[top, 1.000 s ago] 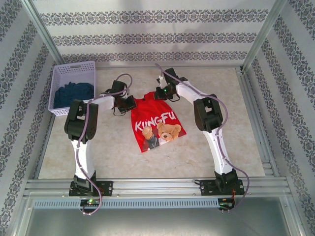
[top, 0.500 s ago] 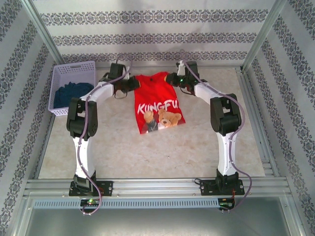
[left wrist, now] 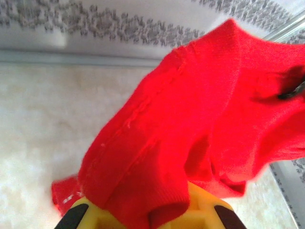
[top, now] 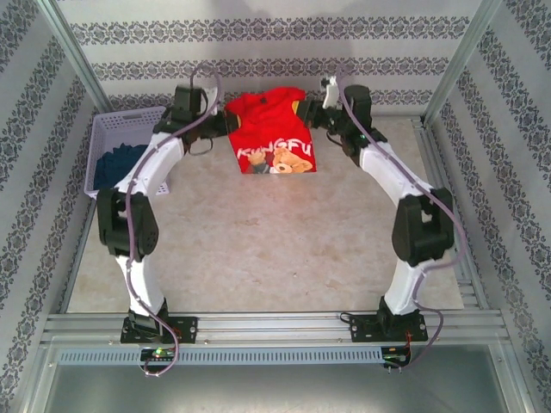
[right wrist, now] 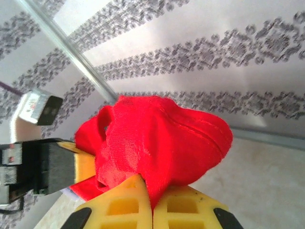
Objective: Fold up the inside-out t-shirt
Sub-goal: Fold the T-shirt at the center of the table.
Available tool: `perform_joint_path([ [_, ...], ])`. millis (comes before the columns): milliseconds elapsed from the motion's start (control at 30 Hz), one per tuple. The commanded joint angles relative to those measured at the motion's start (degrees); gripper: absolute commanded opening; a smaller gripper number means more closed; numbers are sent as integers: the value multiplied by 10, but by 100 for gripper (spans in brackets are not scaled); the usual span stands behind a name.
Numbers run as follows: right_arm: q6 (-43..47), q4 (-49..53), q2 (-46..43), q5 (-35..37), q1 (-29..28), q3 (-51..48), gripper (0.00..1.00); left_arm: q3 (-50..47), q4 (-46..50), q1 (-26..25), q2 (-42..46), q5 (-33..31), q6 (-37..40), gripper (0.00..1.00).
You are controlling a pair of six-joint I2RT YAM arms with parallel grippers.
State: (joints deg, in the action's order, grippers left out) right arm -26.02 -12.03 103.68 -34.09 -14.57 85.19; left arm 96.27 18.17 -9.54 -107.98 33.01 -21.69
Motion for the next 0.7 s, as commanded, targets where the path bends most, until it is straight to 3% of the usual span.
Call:
perform_joint_path([
  [0, 29, -20, -82, -13, -25, -136, 0, -143, -77, -28, 94, 35, -43, 0],
  [167, 32, -20, -262, 68, -105, -367, 0, -355, -100, -112, 262, -9, -40, 0],
  [333, -3, 5, -368, 135, -151, -510, 0, -491, -121, -167, 338, -41, -82, 0],
  [500, -3, 34, -369, 154, -142, -527, 0, -526, -102, -170, 340, -104, -79, 0],
  [667, 11, 99, -289, 156, -123, -470, 0, -543, -90, -169, 333, -113, -99, 0],
])
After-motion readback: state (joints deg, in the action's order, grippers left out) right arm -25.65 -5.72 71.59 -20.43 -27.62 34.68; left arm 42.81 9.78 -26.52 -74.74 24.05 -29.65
